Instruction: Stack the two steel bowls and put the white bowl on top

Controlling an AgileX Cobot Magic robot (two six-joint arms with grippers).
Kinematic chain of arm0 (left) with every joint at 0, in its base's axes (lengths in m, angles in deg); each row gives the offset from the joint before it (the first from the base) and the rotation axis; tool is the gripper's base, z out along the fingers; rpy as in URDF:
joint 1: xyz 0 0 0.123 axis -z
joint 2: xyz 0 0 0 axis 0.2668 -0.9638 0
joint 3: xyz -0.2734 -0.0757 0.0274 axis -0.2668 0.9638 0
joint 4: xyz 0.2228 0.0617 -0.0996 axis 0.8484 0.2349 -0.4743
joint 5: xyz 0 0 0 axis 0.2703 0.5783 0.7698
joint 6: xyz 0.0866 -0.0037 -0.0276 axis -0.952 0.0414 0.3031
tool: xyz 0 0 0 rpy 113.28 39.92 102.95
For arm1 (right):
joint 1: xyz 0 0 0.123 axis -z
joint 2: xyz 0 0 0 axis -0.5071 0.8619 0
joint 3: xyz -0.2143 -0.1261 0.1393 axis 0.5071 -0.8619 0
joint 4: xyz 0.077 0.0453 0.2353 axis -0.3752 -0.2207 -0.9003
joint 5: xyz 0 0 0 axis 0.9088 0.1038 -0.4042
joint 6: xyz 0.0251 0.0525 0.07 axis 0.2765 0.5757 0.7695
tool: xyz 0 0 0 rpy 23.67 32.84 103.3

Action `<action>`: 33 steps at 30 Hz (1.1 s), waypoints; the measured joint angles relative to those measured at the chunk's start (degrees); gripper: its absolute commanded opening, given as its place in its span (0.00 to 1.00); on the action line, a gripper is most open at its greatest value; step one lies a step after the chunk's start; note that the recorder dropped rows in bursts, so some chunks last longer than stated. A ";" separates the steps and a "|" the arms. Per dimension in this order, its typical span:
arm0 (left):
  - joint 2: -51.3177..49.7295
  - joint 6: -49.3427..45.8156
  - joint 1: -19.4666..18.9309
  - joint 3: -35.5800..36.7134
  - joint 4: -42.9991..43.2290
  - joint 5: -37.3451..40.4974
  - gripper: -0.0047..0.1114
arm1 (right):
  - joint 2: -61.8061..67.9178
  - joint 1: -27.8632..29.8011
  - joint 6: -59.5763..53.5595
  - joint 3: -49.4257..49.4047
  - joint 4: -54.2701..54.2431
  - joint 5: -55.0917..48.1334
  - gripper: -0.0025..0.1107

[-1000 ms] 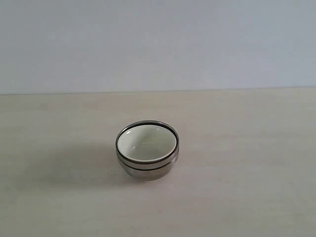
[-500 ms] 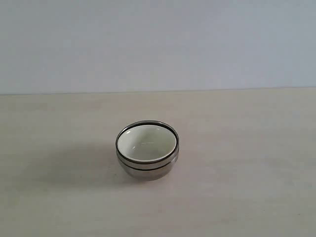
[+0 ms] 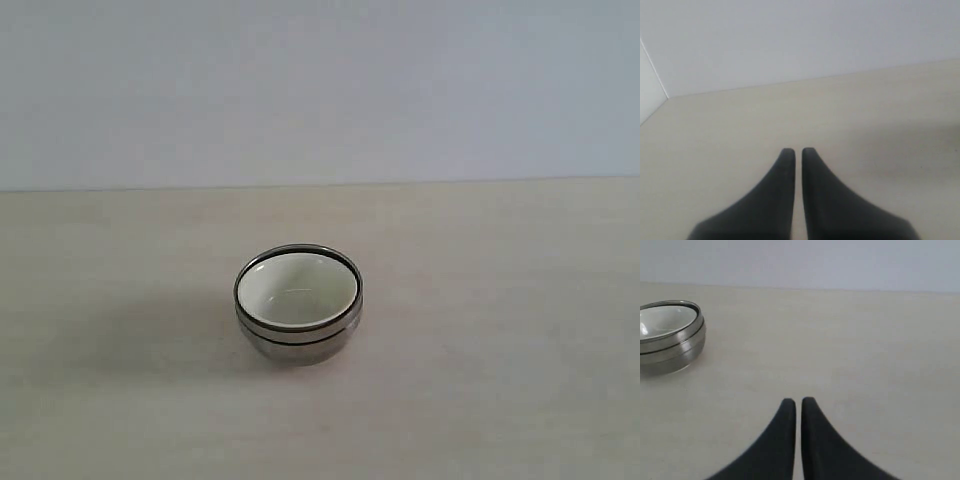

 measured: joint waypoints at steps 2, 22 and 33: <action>0.00 0.00 0.00 0.00 0.00 0.00 0.07 | 0.00 0.00 5.27 -0.09 4.88 -0.31 0.02; 0.00 0.00 0.00 0.00 0.00 0.00 0.07 | 0.00 0.00 7.54 -0.09 7.81 -0.41 0.02; 0.00 0.00 0.00 0.00 0.00 0.00 0.07 | 0.00 0.00 7.54 -0.09 7.92 -0.41 0.02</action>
